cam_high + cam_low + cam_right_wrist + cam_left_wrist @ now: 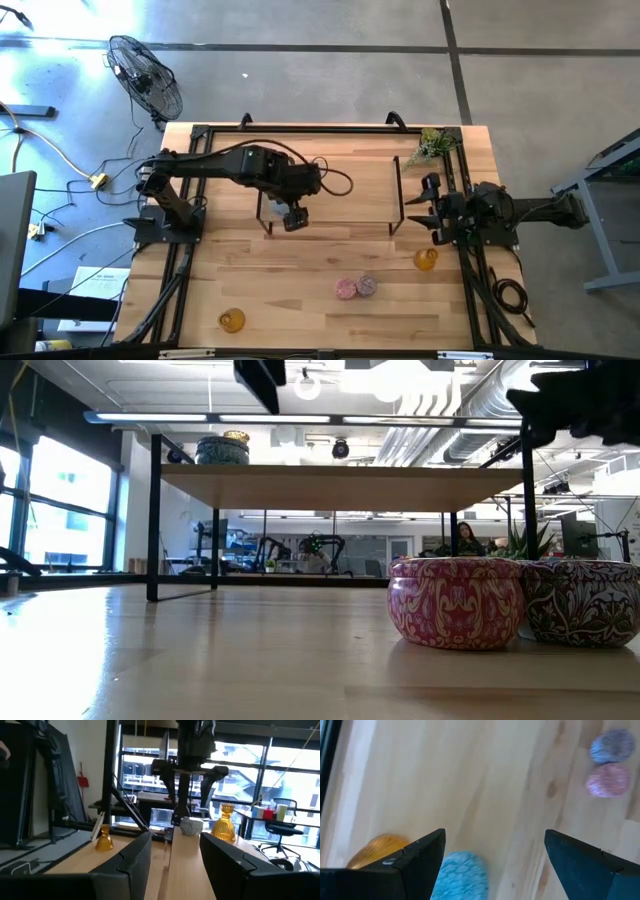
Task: Pick & Place candle stick holders
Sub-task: Put the top yellow glass candle holder on the shelf aligned with the other glass candle holder
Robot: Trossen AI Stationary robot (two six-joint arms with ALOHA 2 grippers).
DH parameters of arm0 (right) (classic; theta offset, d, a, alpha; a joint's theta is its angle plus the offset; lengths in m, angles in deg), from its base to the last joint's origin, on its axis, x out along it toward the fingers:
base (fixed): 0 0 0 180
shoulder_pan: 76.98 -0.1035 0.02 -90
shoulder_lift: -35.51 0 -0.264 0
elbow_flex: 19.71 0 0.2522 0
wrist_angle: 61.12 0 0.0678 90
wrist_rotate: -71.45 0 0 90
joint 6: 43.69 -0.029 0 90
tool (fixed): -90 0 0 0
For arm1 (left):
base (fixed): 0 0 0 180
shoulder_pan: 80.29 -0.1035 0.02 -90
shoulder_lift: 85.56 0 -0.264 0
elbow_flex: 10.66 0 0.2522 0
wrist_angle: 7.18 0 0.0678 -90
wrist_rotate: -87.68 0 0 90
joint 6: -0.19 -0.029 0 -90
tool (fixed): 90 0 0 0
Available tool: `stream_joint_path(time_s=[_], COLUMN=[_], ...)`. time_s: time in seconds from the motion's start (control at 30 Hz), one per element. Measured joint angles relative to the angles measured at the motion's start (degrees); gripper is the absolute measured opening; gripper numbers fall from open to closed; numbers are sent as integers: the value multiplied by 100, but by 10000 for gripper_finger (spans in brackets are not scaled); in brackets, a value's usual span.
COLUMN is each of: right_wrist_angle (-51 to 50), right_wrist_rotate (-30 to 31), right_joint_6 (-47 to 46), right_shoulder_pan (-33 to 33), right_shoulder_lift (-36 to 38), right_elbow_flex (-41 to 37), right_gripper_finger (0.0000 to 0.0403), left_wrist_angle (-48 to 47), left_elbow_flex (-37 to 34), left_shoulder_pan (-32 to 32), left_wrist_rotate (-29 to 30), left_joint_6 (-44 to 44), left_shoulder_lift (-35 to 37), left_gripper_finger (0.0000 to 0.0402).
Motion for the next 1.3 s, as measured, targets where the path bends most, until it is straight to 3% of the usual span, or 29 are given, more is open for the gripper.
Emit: stream_joint_path(time_s=[0.23,0.43,0.63,0.83,0.97,1.1,1.2,1.3], right_wrist_angle=[-1122,-1184,-1419,-2014,-2915,-4338,-5685,-7146], right_wrist_rotate=[193,243,287,779,1462,2717,3996,4944], right_joint_6=[79,-167,44,325,566,426,-31,-1074], right_shoulder_pan=[-489,-1182,-1917,-2589,-2981,-3315,-3534,-3667], right_shoulder_lift=[-28,-358,-1062,-2089,-2839,-3535,-4012,-4438], right_elbow_flex=[983,1780,2711,3834,4775,5794,6521,7188], right_gripper_finger=[164,137,113,104,104,104,103,103], left_wrist_angle=[370,868,1270,1267,1268,1353,1502,1697], left_elbow_flex=[0,-2,-4,-232,-469,-743,-1016,-1284], left_shoulder_pan=[559,947,1377,1875,2167,2389,2529,2631], left_wrist_rotate=[35,230,383,1114,1575,2017,2407,2663], left_joint_6=[-139,-7,50,362,604,773,910,1083], left_shoulder_lift=[0,0,0,0,0,1,0,6], left_gripper_finger=[334,334,334,334,334,334,334,334])
